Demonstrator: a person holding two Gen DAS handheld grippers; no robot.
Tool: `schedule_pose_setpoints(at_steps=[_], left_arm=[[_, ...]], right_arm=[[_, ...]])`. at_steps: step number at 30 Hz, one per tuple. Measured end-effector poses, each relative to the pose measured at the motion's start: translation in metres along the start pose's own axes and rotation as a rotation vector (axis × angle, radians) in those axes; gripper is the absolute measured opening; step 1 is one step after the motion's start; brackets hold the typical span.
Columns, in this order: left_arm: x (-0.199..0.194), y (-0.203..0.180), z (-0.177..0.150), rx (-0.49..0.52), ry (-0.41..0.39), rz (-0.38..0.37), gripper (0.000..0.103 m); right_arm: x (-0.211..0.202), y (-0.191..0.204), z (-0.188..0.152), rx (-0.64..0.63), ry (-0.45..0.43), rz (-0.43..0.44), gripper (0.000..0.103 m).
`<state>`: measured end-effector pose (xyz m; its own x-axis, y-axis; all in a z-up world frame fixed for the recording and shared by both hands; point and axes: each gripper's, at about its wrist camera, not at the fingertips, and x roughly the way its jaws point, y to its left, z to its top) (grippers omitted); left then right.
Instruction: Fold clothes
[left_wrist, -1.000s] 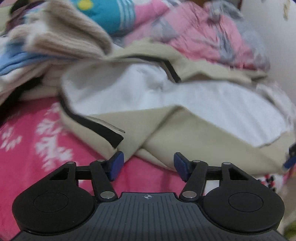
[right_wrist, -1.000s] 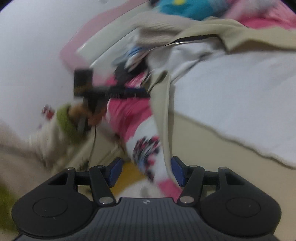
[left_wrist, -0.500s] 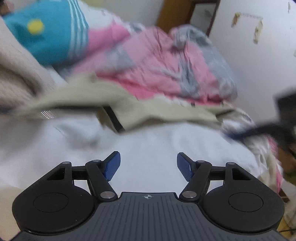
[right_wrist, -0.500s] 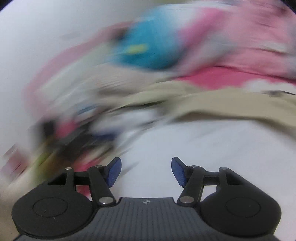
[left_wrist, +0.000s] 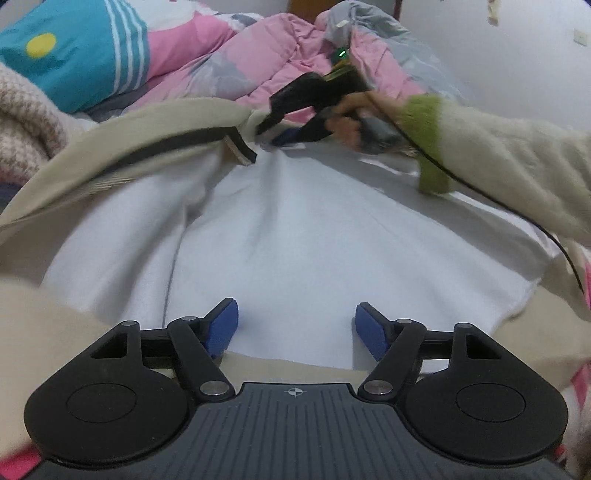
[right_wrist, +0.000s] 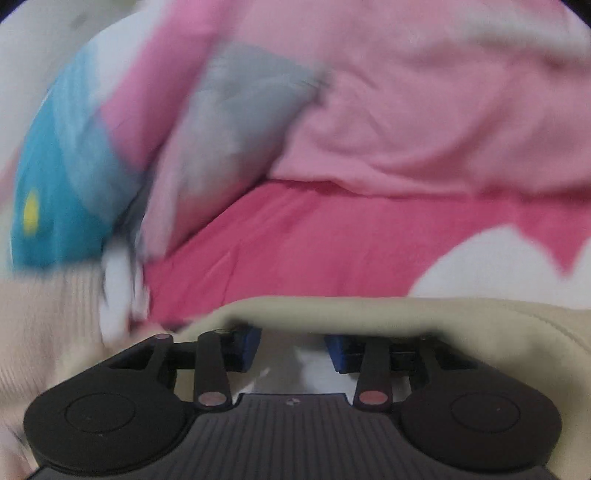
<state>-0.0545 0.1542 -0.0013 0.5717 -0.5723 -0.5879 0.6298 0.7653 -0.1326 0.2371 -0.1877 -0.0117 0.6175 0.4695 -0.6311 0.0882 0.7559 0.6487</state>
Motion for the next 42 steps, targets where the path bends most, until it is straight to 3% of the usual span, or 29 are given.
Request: schedule_pose_setpoints(at_steps=[3,4,5,7,11,14,15,16,17,19,22,28,31,34,36,39,42], left_arm=[[0.000,0.001,0.000,0.004,-0.007,-0.003,0.076],[0.000,0.001,0.001,0.006,-0.008,-0.002,0.076],[0.001,0.000,0.002,0.007,-0.009,-0.001,0.076],[-0.001,0.000,0.002,0.007,-0.011,-0.004,0.077],[0.001,0.003,0.003,0.004,-0.014,-0.017,0.079],[0.004,0.005,0.005,0.004,-0.016,-0.021,0.080],[0.004,0.005,0.005,0.005,-0.016,-0.021,0.080],[0.002,0.004,0.003,0.006,-0.016,-0.019,0.080],[0.001,0.003,0.003,0.008,-0.016,-0.017,0.080],[0.001,0.003,0.004,0.007,-0.014,-0.013,0.080],[-0.001,0.002,0.005,0.003,-0.009,-0.001,0.080],[-0.020,0.004,0.009,-0.091,-0.020,-0.002,0.081],[-0.037,0.000,0.009,-0.132,-0.048,-0.017,0.082],[-0.054,-0.015,0.010,-0.107,-0.066,-0.040,0.084],[-0.059,-0.033,0.010,-0.050,-0.069,-0.064,0.086],[-0.065,-0.063,0.008,0.047,-0.066,-0.099,0.089],[-0.066,-0.101,-0.001,0.202,-0.044,-0.123,0.094]], right_arm=[[-0.014,-0.016,0.005,0.085,0.048,0.073,0.035],[-0.019,-0.021,0.007,0.112,0.065,0.096,0.042],[-0.034,-0.019,0.005,0.082,0.077,0.084,0.053],[-0.069,-0.013,0.002,0.000,0.100,0.048,0.064],[-0.126,-0.007,-0.012,-0.167,0.113,-0.038,0.068],[-0.127,-0.029,-0.009,-0.188,0.126,-0.174,0.067],[-0.127,-0.037,-0.008,-0.195,0.130,-0.219,0.064],[-0.127,-0.044,-0.007,-0.202,0.135,-0.264,0.052],[-0.127,-0.057,0.002,-0.147,0.101,-0.276,0.039],[-0.135,-0.080,0.021,-0.005,-0.009,-0.254,0.038],[-0.186,-0.080,0.020,0.060,-0.168,-0.189,0.038],[-0.378,-0.040,-0.043,-0.100,-0.307,-0.232,0.042],[-0.473,-0.028,-0.089,-0.124,-0.369,-0.292,0.059],[-0.505,-0.035,-0.137,-0.083,-0.346,-0.343,0.074],[-0.514,-0.044,-0.172,-0.040,-0.315,-0.371,0.076],[-0.492,-0.074,-0.229,0.109,-0.245,-0.366,0.076],[-0.484,-0.106,-0.283,0.272,-0.287,-0.312,0.076]])
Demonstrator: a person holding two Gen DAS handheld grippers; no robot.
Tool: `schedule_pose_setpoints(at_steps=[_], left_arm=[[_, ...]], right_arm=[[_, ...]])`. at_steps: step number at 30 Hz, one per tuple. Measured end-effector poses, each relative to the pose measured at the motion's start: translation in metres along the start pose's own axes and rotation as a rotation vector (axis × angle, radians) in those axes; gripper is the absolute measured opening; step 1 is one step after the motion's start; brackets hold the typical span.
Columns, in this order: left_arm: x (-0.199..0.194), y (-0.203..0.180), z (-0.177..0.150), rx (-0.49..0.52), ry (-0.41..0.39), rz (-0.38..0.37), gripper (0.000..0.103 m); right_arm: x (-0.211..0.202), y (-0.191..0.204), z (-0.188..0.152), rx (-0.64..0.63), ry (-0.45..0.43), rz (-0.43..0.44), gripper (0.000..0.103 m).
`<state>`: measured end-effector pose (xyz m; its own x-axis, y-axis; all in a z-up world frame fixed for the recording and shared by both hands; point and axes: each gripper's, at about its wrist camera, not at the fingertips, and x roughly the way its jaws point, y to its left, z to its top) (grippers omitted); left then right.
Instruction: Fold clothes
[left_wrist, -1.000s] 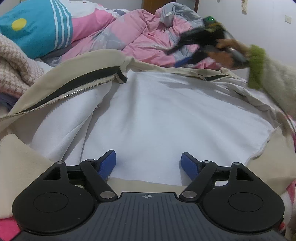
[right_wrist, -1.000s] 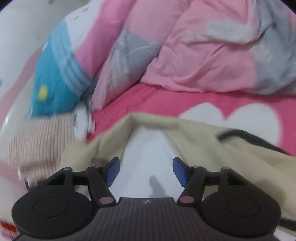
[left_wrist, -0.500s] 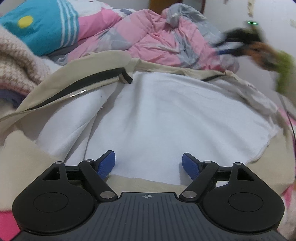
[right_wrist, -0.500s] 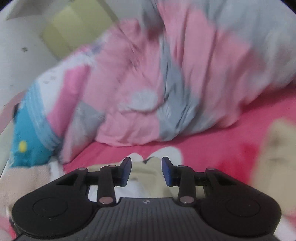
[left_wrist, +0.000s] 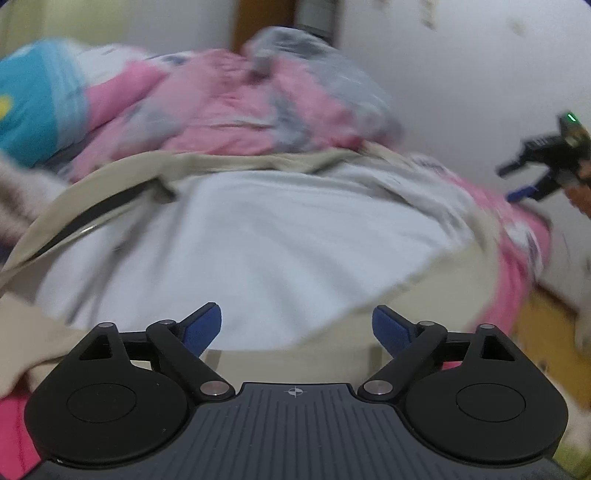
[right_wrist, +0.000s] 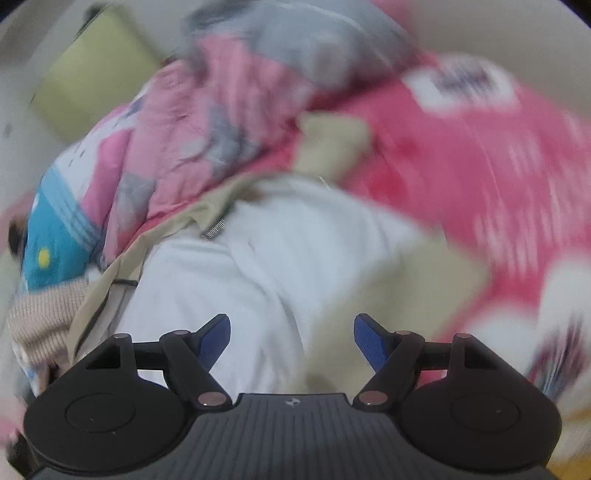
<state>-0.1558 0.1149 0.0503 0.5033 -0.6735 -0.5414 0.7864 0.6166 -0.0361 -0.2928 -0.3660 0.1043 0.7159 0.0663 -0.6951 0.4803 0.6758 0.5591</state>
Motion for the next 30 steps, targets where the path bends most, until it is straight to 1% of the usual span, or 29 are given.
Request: schedule_pose_setpoints(at_steps=[1,2,4,5,6,8,9,10,12,14,15,16,17,19,21,22,23,24,26,27,30], left_arm=[[0.001,-0.014,-0.001,0.066,0.007,-0.007,0.097],[0.001,-0.027,-0.004,0.141,0.010,-0.011,0.098],[0.004,-0.052,-0.010,0.302,0.012,-0.001,0.098],[0.008,-0.061,-0.013,0.360,0.014,0.011,0.098],[0.012,-0.069,-0.016,0.408,0.016,0.025,0.097],[0.019,-0.079,-0.018,0.460,0.009,0.042,0.097],[0.021,-0.080,-0.018,0.464,0.003,0.045,0.097],[0.023,-0.080,-0.016,0.460,0.001,0.045,0.095],[0.028,-0.082,-0.013,0.458,0.002,0.037,0.090],[0.031,-0.085,-0.012,0.470,0.004,0.026,0.085],[0.032,-0.086,-0.011,0.476,0.006,0.019,0.082],[0.032,-0.088,-0.010,0.478,0.010,0.010,0.079],[0.032,-0.088,-0.008,0.476,0.016,-0.002,0.076],[0.031,-0.088,-0.006,0.463,0.028,-0.034,0.062],[0.031,-0.084,-0.004,0.430,0.042,-0.073,0.055],[0.030,-0.081,-0.003,0.401,0.048,-0.096,0.048],[0.029,-0.077,-0.001,0.357,0.058,-0.122,0.044],[0.028,-0.072,0.002,0.310,0.063,-0.143,0.041],[0.024,-0.063,0.006,0.234,0.055,-0.151,0.041],[0.023,-0.061,0.007,0.218,0.051,-0.144,0.041],[0.025,-0.063,0.006,0.248,0.062,-0.097,0.044]], right_arm=[[0.000,-0.014,-0.011,0.041,-0.015,0.005,0.076],[0.002,-0.024,-0.019,0.070,-0.027,0.006,0.076],[0.013,-0.039,-0.030,0.113,-0.039,-0.016,0.076],[0.020,-0.044,-0.033,0.122,-0.042,-0.038,0.074],[0.027,-0.048,-0.035,0.135,-0.055,-0.053,0.072],[0.035,-0.054,-0.036,0.166,-0.096,-0.020,0.072],[0.036,-0.056,-0.035,0.179,-0.113,-0.010,0.071],[0.038,-0.056,-0.035,0.191,-0.131,-0.003,0.068],[0.038,-0.064,-0.037,0.244,-0.164,0.044,0.063],[0.038,-0.071,-0.038,0.294,-0.189,0.098,0.054],[0.039,-0.075,-0.037,0.317,-0.201,0.110,0.050],[0.040,-0.079,-0.036,0.340,-0.215,0.120,0.043],[0.043,-0.083,-0.034,0.357,-0.224,0.136,0.041],[0.047,-0.089,-0.033,0.383,-0.233,0.160,0.040],[0.053,-0.090,-0.032,0.397,-0.242,0.184,0.039],[0.055,-0.089,-0.031,0.396,-0.249,0.204,0.035],[0.057,-0.088,-0.031,0.394,-0.256,0.225,0.027],[0.058,-0.088,-0.031,0.390,-0.258,0.231,0.026],[0.059,-0.086,-0.029,0.382,-0.260,0.239,0.026],[0.060,-0.087,-0.028,0.381,-0.258,0.237,0.026],[0.067,-0.092,-0.028,0.407,-0.237,0.234,0.028]])
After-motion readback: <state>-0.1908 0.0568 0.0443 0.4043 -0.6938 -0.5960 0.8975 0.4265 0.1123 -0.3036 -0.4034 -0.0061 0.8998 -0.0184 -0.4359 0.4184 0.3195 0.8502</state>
